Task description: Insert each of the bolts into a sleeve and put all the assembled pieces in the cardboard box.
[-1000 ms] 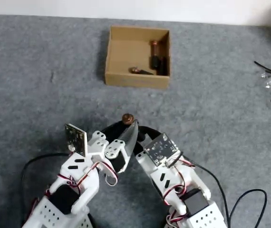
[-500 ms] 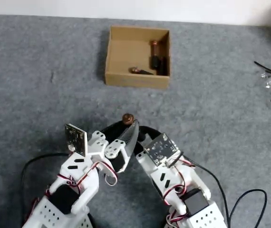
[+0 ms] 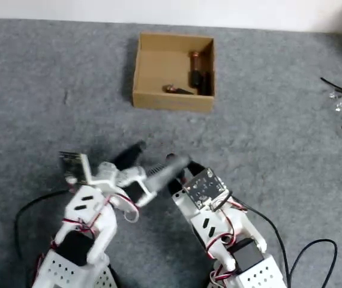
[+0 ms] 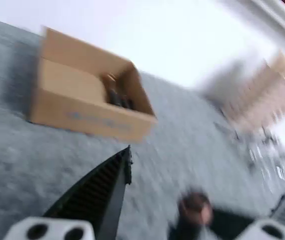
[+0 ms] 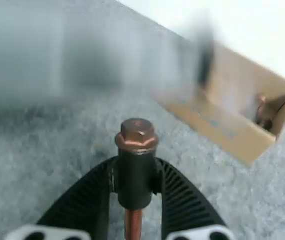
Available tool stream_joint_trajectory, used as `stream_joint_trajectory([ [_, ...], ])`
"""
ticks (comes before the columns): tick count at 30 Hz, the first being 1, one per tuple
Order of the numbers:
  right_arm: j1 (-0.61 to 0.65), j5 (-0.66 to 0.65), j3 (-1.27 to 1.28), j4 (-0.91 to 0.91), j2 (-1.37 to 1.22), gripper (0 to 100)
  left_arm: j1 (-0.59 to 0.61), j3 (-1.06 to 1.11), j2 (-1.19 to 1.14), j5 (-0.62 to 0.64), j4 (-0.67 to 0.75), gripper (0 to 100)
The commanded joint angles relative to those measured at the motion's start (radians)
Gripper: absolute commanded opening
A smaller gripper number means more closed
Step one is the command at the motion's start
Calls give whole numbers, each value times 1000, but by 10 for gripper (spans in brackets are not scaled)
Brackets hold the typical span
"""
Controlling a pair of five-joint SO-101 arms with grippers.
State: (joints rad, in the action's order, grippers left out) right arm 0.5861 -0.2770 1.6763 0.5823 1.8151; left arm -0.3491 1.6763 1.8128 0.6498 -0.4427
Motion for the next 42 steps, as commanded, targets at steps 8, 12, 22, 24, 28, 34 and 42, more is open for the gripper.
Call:
stream_joint_trajectory([
  [8,-81,-12,88,-41,24,5,321,-21,15,236,61,286],
  [12,-105,-12,88,-41,24,5,317,-21,15,224,61,127],
  [22,-208,-11,93,-56,24,5,317,-16,12,-112,55,7],
  [24,-228,-11,93,-58,24,5,311,-1,12,-167,54,7],
  [28,-277,-6,93,-59,24,5,309,13,8,-213,26,7],
  [34,-283,-6,93,-28,22,5,309,8,10,-480,-51,7],
  [42,-286,-9,93,-2,22,5,315,19,8,-562,-72,10],
])
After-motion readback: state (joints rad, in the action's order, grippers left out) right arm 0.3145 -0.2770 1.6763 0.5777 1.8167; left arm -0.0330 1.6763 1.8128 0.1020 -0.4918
